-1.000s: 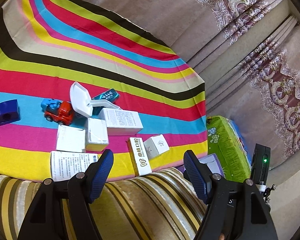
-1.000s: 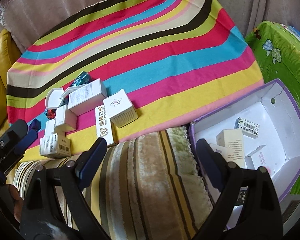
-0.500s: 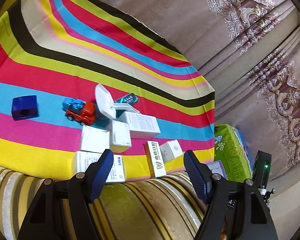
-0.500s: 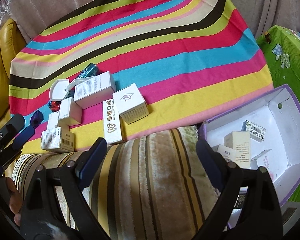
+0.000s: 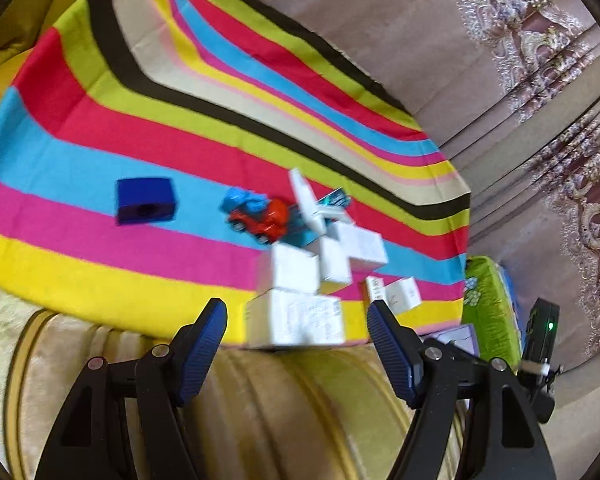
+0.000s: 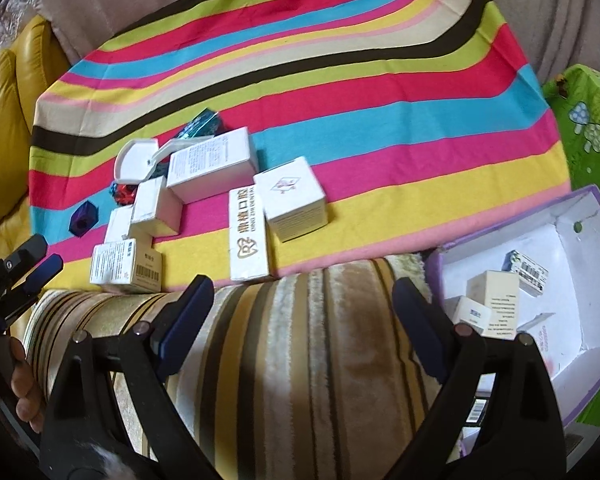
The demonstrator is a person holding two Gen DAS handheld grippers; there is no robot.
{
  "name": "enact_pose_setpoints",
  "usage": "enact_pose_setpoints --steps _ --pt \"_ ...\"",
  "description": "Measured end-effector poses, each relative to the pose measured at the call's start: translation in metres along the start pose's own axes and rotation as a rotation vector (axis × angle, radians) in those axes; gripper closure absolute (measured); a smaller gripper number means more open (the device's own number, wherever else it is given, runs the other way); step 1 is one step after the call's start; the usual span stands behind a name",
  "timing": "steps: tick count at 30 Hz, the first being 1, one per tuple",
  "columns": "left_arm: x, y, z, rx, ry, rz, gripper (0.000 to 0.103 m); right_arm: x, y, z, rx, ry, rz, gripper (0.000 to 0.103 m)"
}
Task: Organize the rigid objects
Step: 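Grip the white leaflet-printed box with the left tool while the right tool grips the white square box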
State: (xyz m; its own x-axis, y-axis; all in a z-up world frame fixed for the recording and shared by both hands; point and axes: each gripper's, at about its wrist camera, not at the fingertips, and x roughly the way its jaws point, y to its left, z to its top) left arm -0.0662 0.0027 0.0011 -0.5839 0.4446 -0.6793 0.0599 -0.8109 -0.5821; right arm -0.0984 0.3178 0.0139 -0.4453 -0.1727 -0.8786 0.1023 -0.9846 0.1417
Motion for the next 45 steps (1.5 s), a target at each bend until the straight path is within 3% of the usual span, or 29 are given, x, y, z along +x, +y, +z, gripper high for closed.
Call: enact_pose_setpoints --steps 3,5,9,18,31,37,40,45 --pt "0.001 -0.003 -0.003 0.026 0.019 0.061 0.028 0.008 0.006 0.003 -0.027 0.018 0.005 0.011" --pt "0.007 -0.012 -0.004 0.063 0.042 0.09 0.018 0.011 0.009 0.006 -0.044 0.024 0.002 0.011" --pt "0.021 -0.03 -0.004 0.1 0.094 0.138 0.013 0.022 0.02 0.016 -0.12 0.043 -0.008 0.011" --pt "0.067 -0.061 -0.011 0.162 0.218 0.269 0.013 0.031 0.018 0.037 -0.151 0.009 -0.029 0.011" --pt "0.092 -0.072 -0.011 0.171 0.254 0.332 0.013 0.057 0.014 0.052 -0.158 0.036 -0.047 0.011" --pt "0.103 -0.069 -0.011 0.176 0.274 0.339 0.013 0.068 0.008 0.054 -0.136 0.064 -0.049 0.024" --pt "0.101 -0.068 -0.011 0.172 0.269 0.336 0.027 0.068 0.006 0.054 -0.128 0.066 -0.042 0.028" --pt "0.098 -0.072 -0.014 0.186 0.249 0.33 0.028 0.068 0.006 0.052 -0.126 0.068 -0.037 0.045"
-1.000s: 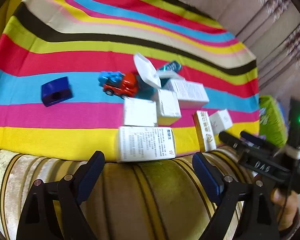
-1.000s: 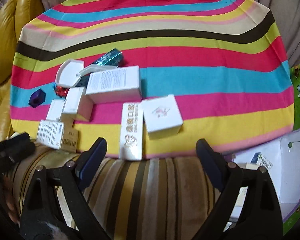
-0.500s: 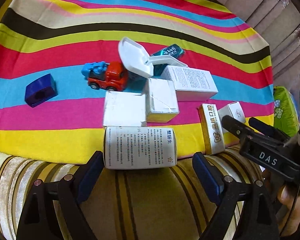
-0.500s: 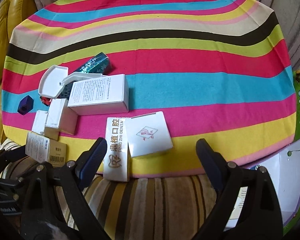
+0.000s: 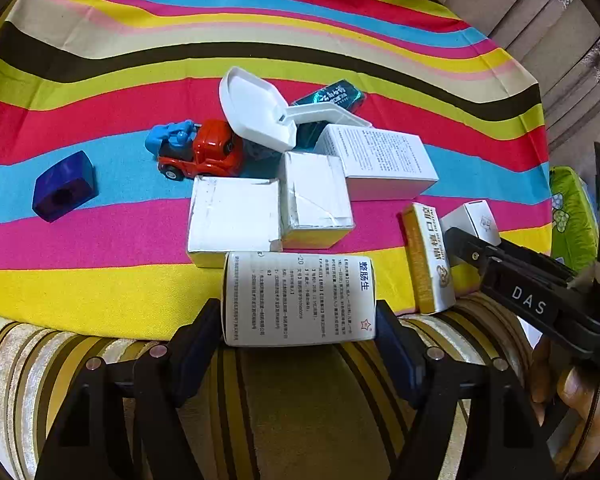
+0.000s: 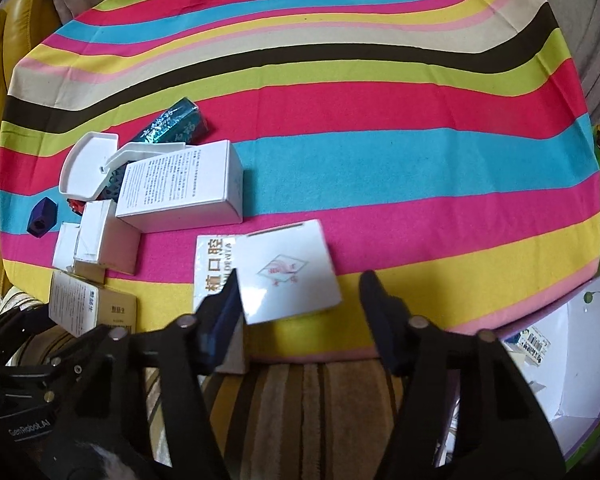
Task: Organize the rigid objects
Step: 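Grip the white leaflet-printed box with the left tool while the right tool grips the white square box, then carry both held boxes over the purple-rimmed storage box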
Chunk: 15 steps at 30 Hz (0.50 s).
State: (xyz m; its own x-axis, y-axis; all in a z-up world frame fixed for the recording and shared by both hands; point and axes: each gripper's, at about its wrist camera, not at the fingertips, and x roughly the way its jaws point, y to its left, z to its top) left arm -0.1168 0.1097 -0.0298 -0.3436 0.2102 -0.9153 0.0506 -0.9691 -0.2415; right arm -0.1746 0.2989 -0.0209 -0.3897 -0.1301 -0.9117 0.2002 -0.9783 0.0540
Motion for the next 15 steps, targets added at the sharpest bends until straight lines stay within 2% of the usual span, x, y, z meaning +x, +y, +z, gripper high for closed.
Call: enact_pose_setpoints --steps 2,3,15 --pt "-0.001 0.002 -0.001 0.001 -0.004 -0.006 0.029 -0.002 -0.001 -0.001 0.005 -0.002 0.003 0.054" --pt "-0.002 0.002 -0.001 0.002 -0.006 -0.01 0.029 -0.001 -0.001 -0.002 0.005 0.0 0.002 0.054" --pt "-0.012 0.001 -0.002 -0.004 -0.06 -0.067 0.029 -0.014 -0.006 -0.009 0.027 -0.046 0.014 0.055"
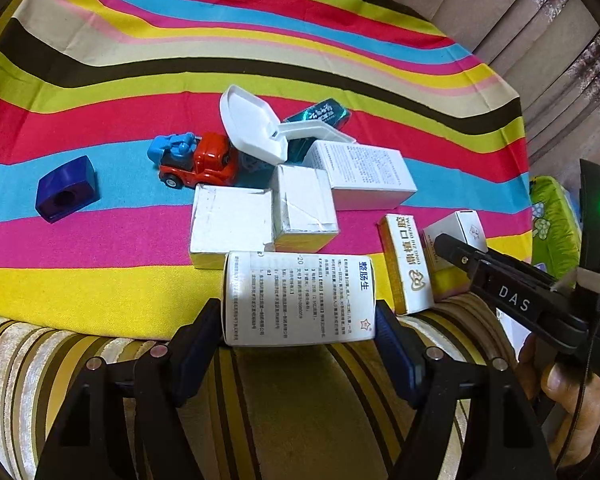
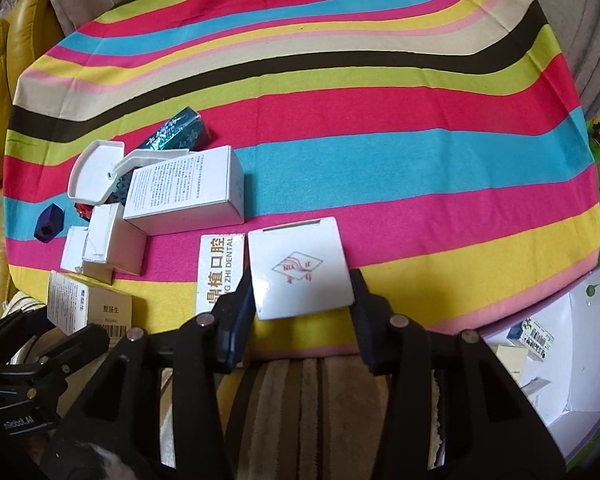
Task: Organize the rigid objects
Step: 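Carry both held boxes over the purple-rimmed storage box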
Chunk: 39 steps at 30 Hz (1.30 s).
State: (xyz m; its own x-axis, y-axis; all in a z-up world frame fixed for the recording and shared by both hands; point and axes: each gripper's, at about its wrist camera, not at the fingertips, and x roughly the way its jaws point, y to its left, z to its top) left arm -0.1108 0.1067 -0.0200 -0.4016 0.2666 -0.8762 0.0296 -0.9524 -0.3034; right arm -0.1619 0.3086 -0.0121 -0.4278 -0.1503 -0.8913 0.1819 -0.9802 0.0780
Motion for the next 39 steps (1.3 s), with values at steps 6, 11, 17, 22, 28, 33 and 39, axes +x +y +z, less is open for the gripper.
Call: enact_pose_setpoints --steps 6,11,17,22,28,33,39 --pt "-0.014 0.002 -0.003 0.021 -0.063 -0.015 0.029 -0.012 -0.003 -0.002 0.01 -0.045 0.004 0.055" --pt "-0.017 -0.011 -0.001 0.055 -0.114 -0.015 0.029 -0.019 -0.006 -0.003 0.035 -0.066 0.012 0.055" --pt "-0.03 -0.028 -0.001 0.134 -0.18 0.009 0.029 -0.027 -0.01 -0.004 0.053 -0.09 0.017 0.055" --pt "-0.036 -0.041 0.002 0.176 -0.187 0.014 0.029 -0.035 -0.017 -0.006 0.077 -0.099 0.026 0.055" --pt "-0.042 -0.077 0.001 0.28 -0.199 -0.002 0.029 -0.051 -0.033 -0.014 0.113 -0.106 0.036 0.055" --pt "-0.037 -0.103 0.0 0.342 -0.185 -0.024 0.029 -0.062 -0.05 -0.024 0.141 -0.113 0.022 0.055" --pt "-0.027 -0.128 0.002 0.371 -0.157 -0.059 0.029 -0.075 -0.083 -0.032 0.211 -0.128 -0.004 0.055"
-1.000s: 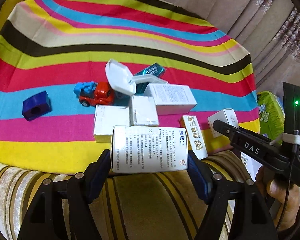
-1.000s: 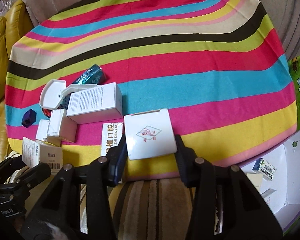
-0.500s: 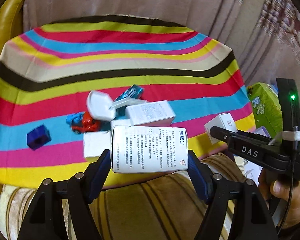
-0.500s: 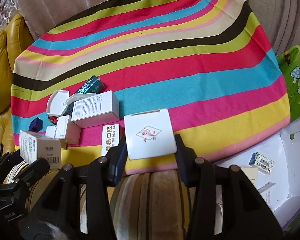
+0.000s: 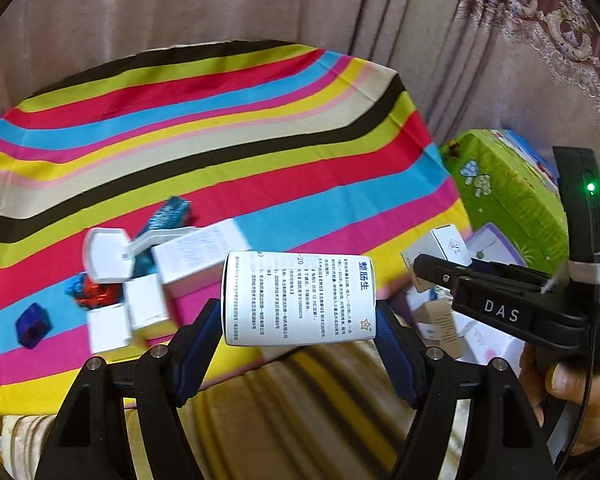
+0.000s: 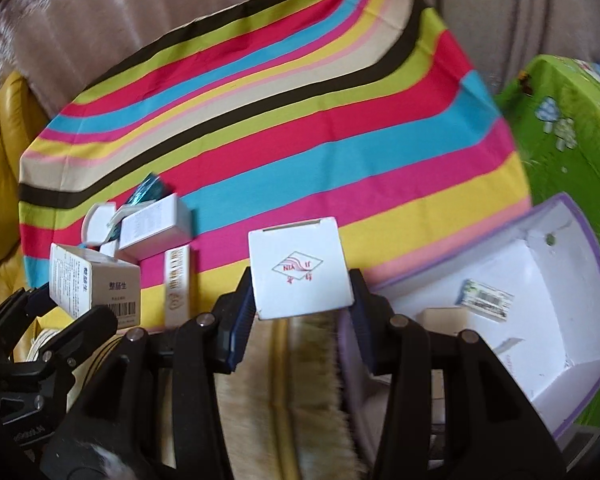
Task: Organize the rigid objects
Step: 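Carry both held boxes over the purple-rimmed storage box, then open both tools to drop the boxes into the storage box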
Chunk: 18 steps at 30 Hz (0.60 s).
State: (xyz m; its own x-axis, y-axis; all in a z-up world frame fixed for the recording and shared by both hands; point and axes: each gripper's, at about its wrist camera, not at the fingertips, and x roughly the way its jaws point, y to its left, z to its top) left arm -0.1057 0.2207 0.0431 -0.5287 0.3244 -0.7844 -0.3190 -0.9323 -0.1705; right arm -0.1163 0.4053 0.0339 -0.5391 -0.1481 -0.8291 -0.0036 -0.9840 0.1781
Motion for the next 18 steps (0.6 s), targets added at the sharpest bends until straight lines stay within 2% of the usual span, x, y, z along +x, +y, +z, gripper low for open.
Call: enact_pose_setpoints --steps 8,13,18 --pt "0.01 -0.017 0.003 0.01 0.024 -0.122 0.029 -0.011 -0.029 -0.001 0.046 -0.012 -0.038 0.055" --pt "0.01 -0.029 0.004 0.022 0.02 -0.186 0.029 -0.029 -0.044 0.004 0.058 -0.065 -0.063 0.055" --pt "0.013 -0.049 0.004 0.035 0.043 -0.26 0.029 -0.039 -0.076 0.004 0.116 -0.081 -0.099 0.055"
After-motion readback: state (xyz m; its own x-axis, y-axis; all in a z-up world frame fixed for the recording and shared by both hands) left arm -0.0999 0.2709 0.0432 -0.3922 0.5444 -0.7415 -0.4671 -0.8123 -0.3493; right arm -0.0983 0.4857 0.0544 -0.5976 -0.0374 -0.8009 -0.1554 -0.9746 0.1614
